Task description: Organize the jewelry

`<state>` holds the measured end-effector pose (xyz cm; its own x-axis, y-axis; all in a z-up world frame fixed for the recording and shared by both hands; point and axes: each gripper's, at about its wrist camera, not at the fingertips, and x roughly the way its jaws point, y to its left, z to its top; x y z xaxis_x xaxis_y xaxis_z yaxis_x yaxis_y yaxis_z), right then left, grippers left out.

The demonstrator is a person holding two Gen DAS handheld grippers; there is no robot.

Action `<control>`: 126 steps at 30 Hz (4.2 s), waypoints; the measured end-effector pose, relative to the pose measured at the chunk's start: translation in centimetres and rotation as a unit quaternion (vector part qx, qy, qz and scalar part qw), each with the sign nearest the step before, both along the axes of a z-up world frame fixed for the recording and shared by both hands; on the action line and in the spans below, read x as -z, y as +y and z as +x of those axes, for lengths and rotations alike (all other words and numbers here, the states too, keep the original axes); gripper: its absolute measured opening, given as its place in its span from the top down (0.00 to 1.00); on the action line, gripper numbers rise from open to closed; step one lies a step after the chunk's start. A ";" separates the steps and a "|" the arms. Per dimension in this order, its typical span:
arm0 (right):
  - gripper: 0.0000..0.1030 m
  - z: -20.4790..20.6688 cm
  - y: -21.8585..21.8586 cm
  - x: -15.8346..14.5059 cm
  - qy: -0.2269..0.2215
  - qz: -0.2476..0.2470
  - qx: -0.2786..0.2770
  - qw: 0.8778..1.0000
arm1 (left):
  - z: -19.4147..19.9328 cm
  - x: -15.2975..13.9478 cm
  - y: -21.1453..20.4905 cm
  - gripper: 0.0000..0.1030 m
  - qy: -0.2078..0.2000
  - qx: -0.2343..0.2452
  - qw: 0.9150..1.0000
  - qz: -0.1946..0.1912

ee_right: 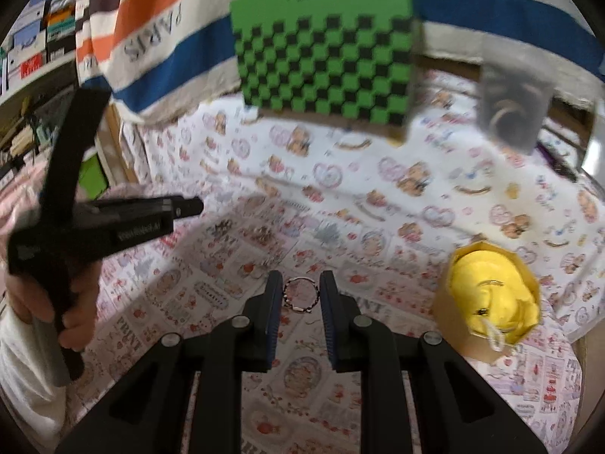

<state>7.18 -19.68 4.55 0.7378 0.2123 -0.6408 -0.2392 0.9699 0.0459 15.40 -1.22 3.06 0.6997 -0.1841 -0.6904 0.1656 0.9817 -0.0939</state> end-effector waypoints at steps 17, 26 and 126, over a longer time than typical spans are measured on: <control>0.82 -3.8 -11.8 -7.2 -0.125 0.098 0.104 0.982 | -5.6 -8.9 -4.3 0.79 -0.129 0.071 0.989 -0.026; 0.82 -0.1 -18.7 -1.9 -0.037 0.163 0.155 0.974 | -4.4 -9.3 -14.4 0.79 -0.069 0.168 0.982 -0.049; 0.50 4.9 -1.2 -1.7 0.029 0.066 0.039 0.997 | 3.3 0.3 4.5 0.95 -0.010 -0.009 0.999 -0.033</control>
